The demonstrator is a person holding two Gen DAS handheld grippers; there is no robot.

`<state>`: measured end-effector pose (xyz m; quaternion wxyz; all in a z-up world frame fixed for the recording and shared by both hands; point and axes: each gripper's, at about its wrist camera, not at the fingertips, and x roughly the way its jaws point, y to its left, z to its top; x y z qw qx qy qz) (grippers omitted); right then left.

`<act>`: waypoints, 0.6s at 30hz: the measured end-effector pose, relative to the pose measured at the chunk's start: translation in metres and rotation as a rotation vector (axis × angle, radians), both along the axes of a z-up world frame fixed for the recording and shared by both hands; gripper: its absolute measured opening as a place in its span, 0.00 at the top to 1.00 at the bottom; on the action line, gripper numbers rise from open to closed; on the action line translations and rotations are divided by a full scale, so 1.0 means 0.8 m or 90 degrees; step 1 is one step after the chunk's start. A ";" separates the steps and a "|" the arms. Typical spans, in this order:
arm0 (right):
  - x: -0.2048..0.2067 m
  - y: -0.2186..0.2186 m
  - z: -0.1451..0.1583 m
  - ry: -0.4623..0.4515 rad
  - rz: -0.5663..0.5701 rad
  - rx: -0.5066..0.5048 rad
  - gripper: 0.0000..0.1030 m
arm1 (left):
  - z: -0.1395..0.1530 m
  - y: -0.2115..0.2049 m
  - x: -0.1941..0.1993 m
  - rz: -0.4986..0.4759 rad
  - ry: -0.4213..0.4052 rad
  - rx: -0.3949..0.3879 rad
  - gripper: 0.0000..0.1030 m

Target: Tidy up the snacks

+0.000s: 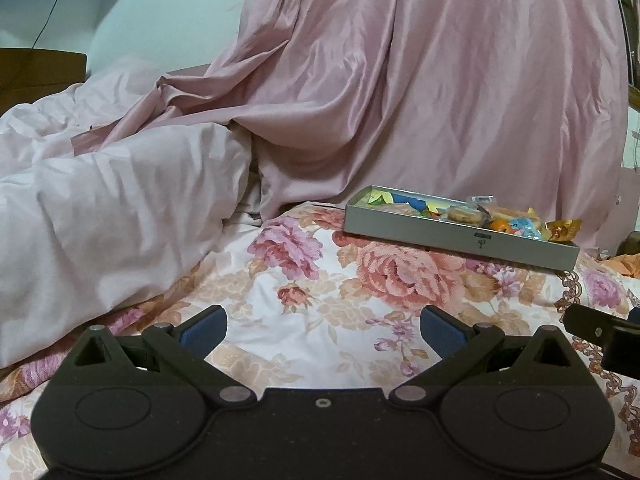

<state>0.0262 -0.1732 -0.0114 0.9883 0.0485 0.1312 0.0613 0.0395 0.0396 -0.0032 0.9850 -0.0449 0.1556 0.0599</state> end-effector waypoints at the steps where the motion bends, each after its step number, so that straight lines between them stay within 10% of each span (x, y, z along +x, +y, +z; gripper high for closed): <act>1: -0.001 0.000 0.000 -0.002 -0.001 0.000 0.00 | 0.000 0.000 0.000 0.000 0.001 0.000 0.01; 18: 0.001 0.001 0.000 0.006 0.003 -0.005 0.00 | -0.001 -0.001 -0.001 0.002 0.002 -0.003 0.01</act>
